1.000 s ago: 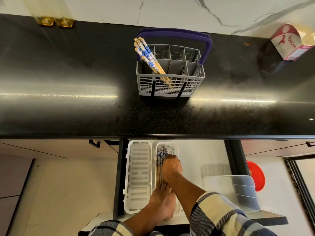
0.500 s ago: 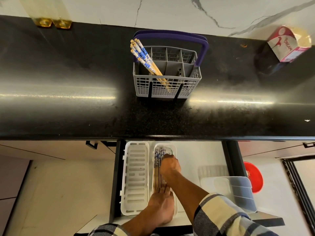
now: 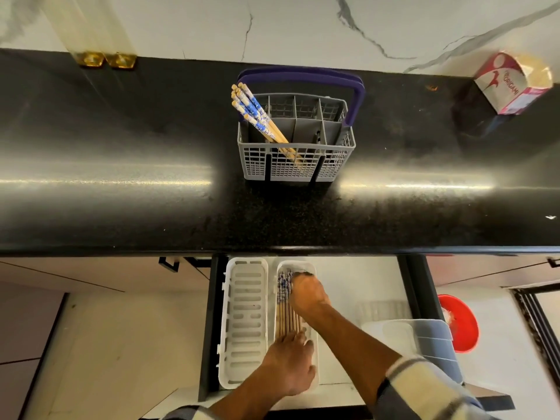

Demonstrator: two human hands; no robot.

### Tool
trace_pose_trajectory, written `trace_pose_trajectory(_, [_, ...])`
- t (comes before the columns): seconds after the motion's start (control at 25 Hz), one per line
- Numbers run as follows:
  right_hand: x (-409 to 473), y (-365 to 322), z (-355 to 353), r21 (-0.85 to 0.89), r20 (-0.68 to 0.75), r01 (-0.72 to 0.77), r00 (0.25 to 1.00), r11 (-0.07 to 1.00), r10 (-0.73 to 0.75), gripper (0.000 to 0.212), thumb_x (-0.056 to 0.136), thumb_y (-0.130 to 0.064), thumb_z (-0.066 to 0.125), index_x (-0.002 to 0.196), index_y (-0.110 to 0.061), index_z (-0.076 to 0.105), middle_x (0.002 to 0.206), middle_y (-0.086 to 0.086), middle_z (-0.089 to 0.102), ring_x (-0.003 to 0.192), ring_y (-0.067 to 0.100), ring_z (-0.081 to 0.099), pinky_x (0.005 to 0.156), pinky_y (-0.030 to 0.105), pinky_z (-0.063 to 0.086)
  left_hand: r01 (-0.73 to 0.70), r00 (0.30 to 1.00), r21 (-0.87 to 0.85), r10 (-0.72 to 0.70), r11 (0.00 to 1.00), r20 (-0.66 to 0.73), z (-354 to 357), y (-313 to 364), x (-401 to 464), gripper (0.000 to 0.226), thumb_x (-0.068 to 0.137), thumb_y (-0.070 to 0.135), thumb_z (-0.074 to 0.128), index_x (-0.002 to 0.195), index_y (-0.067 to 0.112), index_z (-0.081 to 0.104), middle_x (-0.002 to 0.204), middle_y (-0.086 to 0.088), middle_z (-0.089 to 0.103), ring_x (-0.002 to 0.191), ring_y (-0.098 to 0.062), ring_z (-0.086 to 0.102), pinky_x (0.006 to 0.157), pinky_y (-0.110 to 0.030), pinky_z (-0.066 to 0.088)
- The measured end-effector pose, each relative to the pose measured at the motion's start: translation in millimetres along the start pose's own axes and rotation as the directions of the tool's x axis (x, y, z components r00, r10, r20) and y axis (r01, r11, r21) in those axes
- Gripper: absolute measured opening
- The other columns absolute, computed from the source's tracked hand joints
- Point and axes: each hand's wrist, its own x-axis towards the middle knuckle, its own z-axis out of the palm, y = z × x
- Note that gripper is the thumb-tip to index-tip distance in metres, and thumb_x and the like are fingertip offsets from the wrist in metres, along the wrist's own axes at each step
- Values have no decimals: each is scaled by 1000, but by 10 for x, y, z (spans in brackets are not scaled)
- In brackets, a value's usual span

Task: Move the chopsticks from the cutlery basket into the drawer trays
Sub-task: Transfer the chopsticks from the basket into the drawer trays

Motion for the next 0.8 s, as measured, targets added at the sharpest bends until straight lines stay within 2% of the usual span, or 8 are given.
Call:
trace_pose_trajectory(0.08, [-68, 14, -336, 76, -96, 84, 992, 994, -77, 22, 97, -14, 54, 111, -13, 70, 104, 5, 72, 89, 20, 69, 81, 30, 58, -36, 979, -262, -18, 964, -203, -455, -32, -202, 51, 99, 40, 41, 147, 23, 36, 153, -1, 42, 137, -21, 44, 112, -38, 38])
trace_pose_trajectory(0.16, [-250, -15, -804, 243, -237, 231, 956, 942, -173, 19, 96, -20, 58, 109, -20, 72, 100, -5, 73, 86, 12, 69, 79, 21, 54, -140, 881, -469, -107, 872, -462, -1032, -145, -440, 47, 100, 42, 45, 145, 28, 41, 146, 5, 51, 133, -13, 48, 110, -32, 40])
trace_pose_trajectory(0.24, [-511, -133, -1328, 371, -432, 412, 870, 832, -238, 15, 93, -21, 65, 105, -23, 74, 91, -12, 73, 81, 3, 68, 78, 15, 53, -324, 703, -529, -175, 784, -690, -1643, -280, -649, 45, 97, 35, 56, 140, 25, 51, 137, 7, 58, 125, -5, 55, 106, -24, 45])
trace_pose_trajectory(0.32, [-698, -296, -1792, 415, -596, 542, 769, 730, -232, 14, 91, -21, 68, 102, -27, 74, 85, -17, 72, 80, -4, 68, 76, 9, 51, -471, 525, -510, -235, 720, -818, -2225, -383, -805, 41, 94, 24, 63, 134, 20, 58, 127, 7, 65, 115, 0, 62, 98, -15, 48])
trace_pose_trajectory(0.44, [-727, -576, -2348, 432, -719, 654, 665, 621, -200, 15, 92, -21, 68, 105, -27, 73, 88, -19, 70, 84, -8, 66, 75, 7, 51, -587, 388, -511, -335, 628, -859, -2953, -456, -889, 35, 93, 20, 65, 127, 19, 61, 121, 9, 68, 108, 3, 65, 90, -10, 50])
trace_pose_trajectory(0.56, [-503, -825, -2637, 419, -685, 653, 683, 631, -251, 19, 92, -22, 67, 110, -21, 72, 92, -13, 71, 82, -5, 65, 76, 7, 51, -607, 328, -607, -534, 513, -779, -3294, -583, -723, 35, 87, 24, 70, 122, 19, 64, 113, 3, 71, 102, -5, 68, 92, -26, 56])
trace_pose_trajectory(0.64, [-293, -968, -2678, 353, -630, 635, 704, 687, -328, 22, 94, -22, 65, 115, -20, 70, 100, -9, 72, 87, 0, 65, 84, 17, 55, -593, 333, -687, -649, 420, -684, -3311, -634, -564, 46, 83, 25, 74, 126, 13, 61, 118, -4, 69, 104, -14, 67, 98, -41, 54])
trace_pose_trajectory(0.8, [65, -1203, -2693, 214, -504, 601, 743, 770, -440, 29, 97, -21, 59, 126, -18, 62, 117, 1, 69, 102, 14, 64, 92, 31, 54, -560, 402, -738, -655, 377, -640, -3243, -590, -410, 56, 85, 25, 74, 135, 9, 54, 125, -4, 66, 108, -13, 64, 100, -33, 51])
